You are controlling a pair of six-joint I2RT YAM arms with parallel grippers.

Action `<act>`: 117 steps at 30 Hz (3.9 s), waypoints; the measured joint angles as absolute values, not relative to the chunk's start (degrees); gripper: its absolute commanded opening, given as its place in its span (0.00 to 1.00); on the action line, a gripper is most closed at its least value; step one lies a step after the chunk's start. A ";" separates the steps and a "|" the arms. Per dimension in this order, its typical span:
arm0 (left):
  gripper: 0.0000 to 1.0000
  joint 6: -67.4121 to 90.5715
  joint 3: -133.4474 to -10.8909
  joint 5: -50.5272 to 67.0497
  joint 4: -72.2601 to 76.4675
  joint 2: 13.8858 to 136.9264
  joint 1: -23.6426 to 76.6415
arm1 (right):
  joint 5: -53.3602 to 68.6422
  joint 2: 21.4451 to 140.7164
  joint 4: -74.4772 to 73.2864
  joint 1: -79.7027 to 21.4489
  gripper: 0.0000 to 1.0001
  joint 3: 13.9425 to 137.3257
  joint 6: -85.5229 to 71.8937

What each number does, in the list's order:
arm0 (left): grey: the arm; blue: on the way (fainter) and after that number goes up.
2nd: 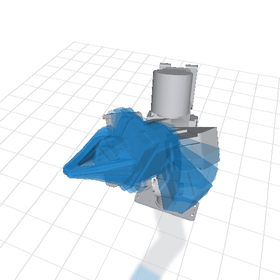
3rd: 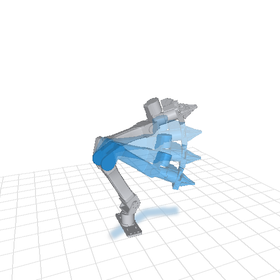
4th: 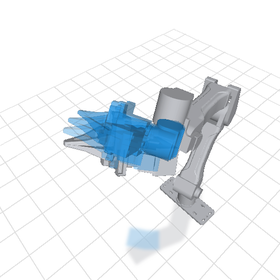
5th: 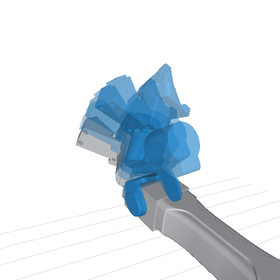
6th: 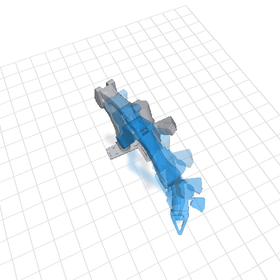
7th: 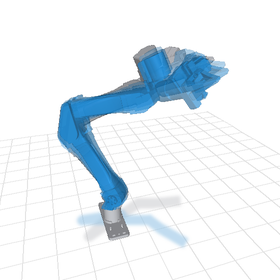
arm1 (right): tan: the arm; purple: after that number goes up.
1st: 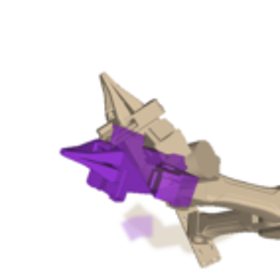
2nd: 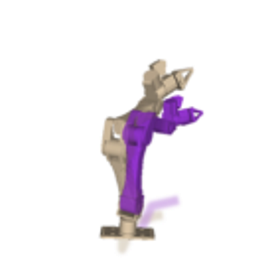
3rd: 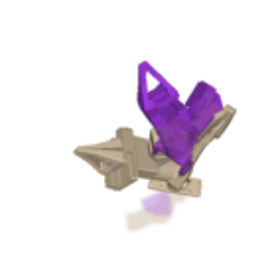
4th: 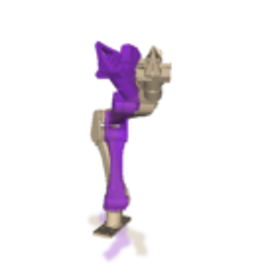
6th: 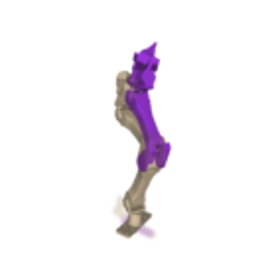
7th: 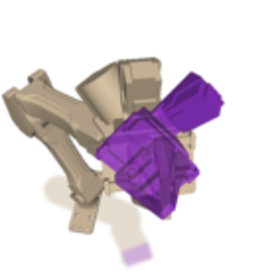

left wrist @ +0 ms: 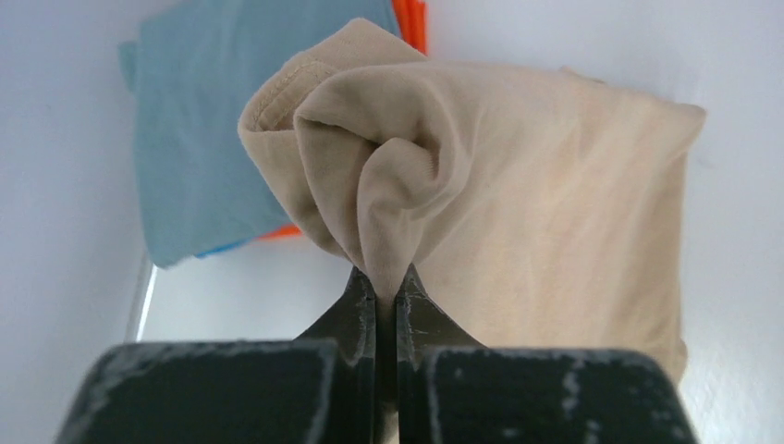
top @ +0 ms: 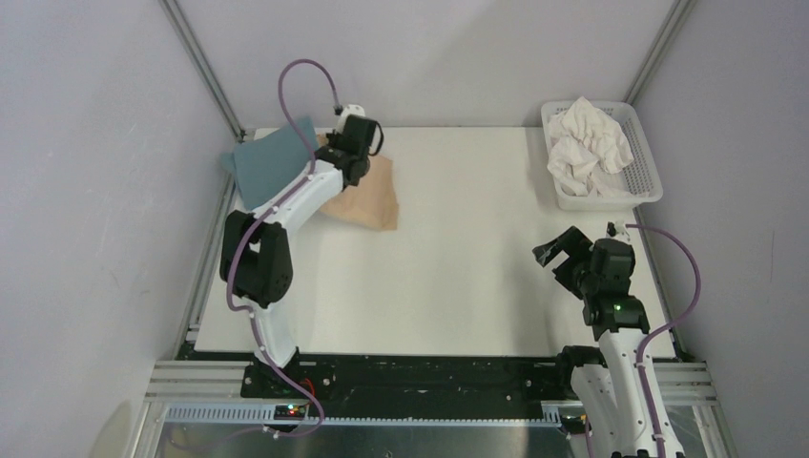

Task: Fold and stack the t-shirts
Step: Put the neatly folded tshirt into the corner of the board with the left arm, then reset both arms

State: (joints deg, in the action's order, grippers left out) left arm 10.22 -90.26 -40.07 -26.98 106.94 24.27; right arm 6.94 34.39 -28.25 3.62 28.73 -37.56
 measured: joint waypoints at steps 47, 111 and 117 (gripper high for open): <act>0.00 -3.01 -114.10 -28.01 -26.20 112.42 6.68 | 0.84 43.83 -25.41 3.18 0.99 28.12 -37.74; 1.00 23.03 -52.75 -17.26 -12.43 63.96 17.50 | -3.03 37.65 -31.81 -1.43 0.99 28.23 -33.56; 1.00 27.05 -29.65 -16.71 -13.52 49.01 24.58 | -5.54 34.50 -34.04 -6.35 0.99 28.21 -33.28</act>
